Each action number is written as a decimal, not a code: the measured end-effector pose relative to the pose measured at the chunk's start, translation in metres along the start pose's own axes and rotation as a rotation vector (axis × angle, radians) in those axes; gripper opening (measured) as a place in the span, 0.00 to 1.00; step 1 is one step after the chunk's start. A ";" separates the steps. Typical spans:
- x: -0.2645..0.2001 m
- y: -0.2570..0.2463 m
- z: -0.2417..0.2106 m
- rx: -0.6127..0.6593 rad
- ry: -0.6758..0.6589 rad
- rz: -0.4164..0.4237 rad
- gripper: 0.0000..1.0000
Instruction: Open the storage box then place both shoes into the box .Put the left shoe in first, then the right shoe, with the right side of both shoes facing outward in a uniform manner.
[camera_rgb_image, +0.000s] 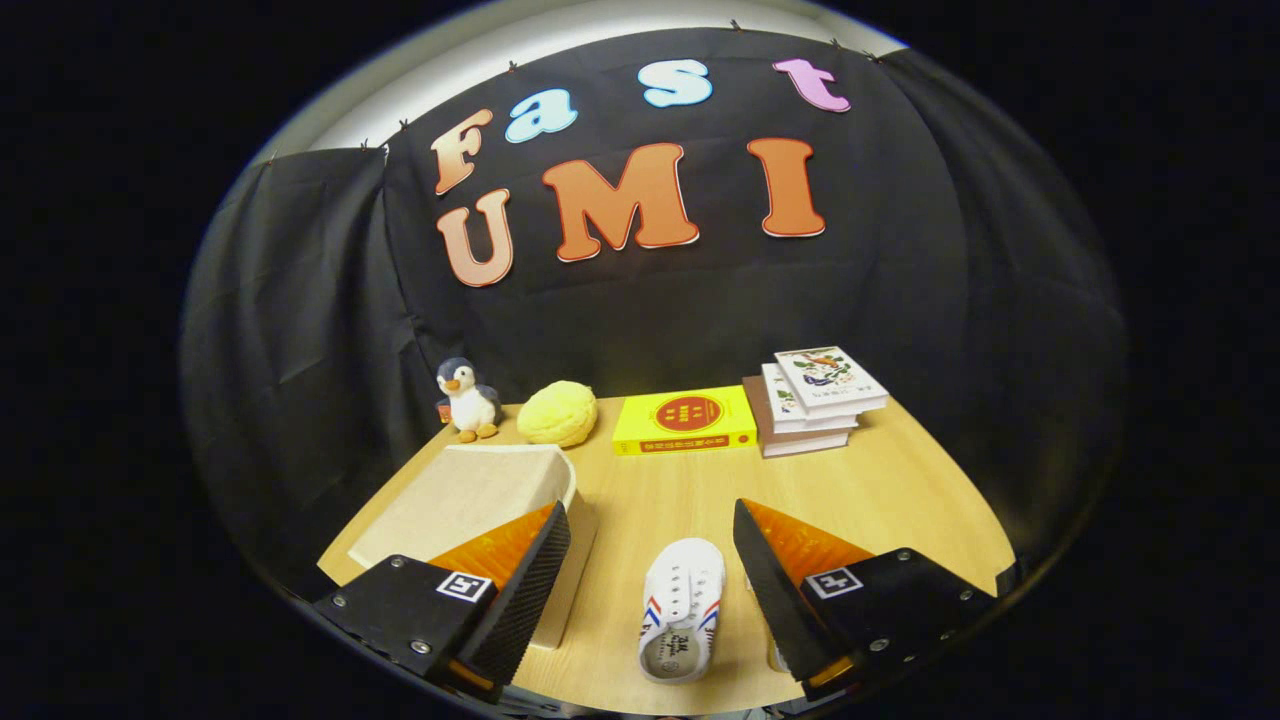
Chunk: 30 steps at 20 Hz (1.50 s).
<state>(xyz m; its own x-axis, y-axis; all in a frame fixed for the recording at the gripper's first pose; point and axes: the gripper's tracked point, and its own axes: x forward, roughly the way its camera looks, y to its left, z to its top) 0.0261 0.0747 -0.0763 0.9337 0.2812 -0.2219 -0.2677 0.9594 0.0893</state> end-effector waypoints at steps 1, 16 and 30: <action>0.005 0.005 -0.003 0.034 0.015 0.033 0.98; 0.056 0.094 -0.084 0.592 0.403 0.520 0.97; 0.068 0.121 -0.102 0.815 0.538 0.658 0.78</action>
<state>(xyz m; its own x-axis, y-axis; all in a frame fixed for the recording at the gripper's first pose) 0.0332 0.2123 -0.1802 0.3998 0.8773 -0.2656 -0.2473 0.3822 0.8904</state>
